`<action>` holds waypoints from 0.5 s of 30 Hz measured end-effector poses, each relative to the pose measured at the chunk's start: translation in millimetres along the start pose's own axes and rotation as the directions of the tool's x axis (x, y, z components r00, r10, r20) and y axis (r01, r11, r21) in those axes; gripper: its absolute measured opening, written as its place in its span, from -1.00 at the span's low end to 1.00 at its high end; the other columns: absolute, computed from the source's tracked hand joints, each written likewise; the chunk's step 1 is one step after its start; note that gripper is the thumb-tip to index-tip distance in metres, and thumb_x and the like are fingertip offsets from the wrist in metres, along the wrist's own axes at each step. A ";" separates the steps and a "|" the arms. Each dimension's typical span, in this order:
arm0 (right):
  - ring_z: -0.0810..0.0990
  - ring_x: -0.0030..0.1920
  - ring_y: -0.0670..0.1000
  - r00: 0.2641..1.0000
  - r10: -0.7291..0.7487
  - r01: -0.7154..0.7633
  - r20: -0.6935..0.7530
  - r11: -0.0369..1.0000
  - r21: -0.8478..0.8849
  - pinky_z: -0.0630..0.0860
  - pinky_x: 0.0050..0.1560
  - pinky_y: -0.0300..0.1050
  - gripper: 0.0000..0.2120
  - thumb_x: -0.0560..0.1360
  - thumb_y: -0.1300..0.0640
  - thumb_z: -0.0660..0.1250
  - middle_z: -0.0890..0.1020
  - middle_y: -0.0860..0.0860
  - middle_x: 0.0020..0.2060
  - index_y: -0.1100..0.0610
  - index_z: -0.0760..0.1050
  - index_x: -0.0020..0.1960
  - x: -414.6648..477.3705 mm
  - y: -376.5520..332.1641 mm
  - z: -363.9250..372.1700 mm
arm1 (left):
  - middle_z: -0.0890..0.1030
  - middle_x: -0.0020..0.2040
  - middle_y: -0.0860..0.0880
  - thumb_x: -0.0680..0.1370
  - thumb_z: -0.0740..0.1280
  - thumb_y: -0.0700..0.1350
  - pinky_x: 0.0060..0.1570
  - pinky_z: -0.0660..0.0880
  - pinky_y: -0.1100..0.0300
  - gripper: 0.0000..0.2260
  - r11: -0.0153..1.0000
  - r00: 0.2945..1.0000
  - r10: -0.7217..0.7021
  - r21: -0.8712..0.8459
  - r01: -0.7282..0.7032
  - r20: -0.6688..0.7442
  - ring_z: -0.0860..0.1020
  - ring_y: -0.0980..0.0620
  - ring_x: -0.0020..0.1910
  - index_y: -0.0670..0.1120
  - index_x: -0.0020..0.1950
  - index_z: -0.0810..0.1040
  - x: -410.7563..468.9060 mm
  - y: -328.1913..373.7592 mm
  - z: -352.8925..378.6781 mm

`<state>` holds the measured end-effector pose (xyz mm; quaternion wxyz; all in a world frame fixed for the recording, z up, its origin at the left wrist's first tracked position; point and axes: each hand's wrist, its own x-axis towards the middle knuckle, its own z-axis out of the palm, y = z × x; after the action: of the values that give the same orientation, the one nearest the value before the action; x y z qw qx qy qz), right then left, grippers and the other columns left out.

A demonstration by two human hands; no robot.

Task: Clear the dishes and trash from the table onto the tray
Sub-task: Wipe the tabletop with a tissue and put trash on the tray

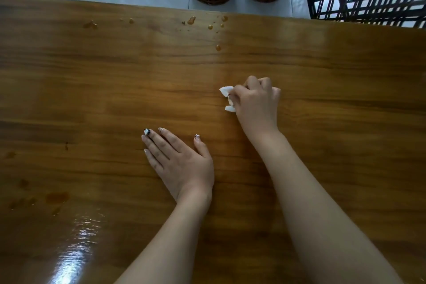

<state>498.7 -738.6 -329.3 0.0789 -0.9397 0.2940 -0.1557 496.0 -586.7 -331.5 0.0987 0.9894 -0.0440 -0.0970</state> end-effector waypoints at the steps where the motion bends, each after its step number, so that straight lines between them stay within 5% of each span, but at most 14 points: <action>1: 0.47 -0.01 0.19 1.000 0.006 -0.005 0.020 1.000 -0.023 0.19 -0.07 -0.02 -0.90 0.51 0.16 0.35 0.57 0.07 -0.15 0.12 0.65 -0.12 8.7 1.0 0.0 | -0.16 0.55 -0.26 0.61 -0.06 0.15 0.46 -0.27 0.01 -0.33 1.000 1.000 0.002 -0.002 -0.002 0.001 -0.23 -0.16 0.54 -0.27 0.54 -0.16 0.0 0.4 0.1; 7: 0.39 0.14 0.13 0.996 0.037 -0.034 0.087 0.999 -0.043 0.19 0.00 -0.06 -0.80 0.61 0.16 0.20 0.52 0.05 0.03 0.11 0.59 0.09 44.2 0.1 6.5 | -0.17 0.55 -0.27 0.61 -0.06 0.14 0.47 -0.26 0.00 -0.33 1.000 1.000 0.005 -0.002 -0.005 0.000 -0.23 -0.16 0.54 -0.28 0.54 -0.16 0.8 -0.4 0.6; 15: 0.47 -0.21 0.13 0.999 -0.001 0.000 0.043 0.999 0.034 0.26 -0.20 -0.09 -0.93 0.41 0.22 0.47 0.51 0.04 -0.30 0.14 0.61 -0.23 -75.7 6.8 -27.9 | -0.19 0.55 -0.26 0.61 -0.09 0.16 0.48 -0.25 -0.01 -0.33 1.000 1.000 0.009 0.020 -0.010 0.023 -0.24 -0.16 0.53 -0.27 0.54 -0.19 1.1 -0.9 0.4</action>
<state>426.7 -702.1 -323.3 0.1010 -0.9414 0.2894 -0.1404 497.0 -586.1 -332.2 0.0886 0.9890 -0.0509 -0.1073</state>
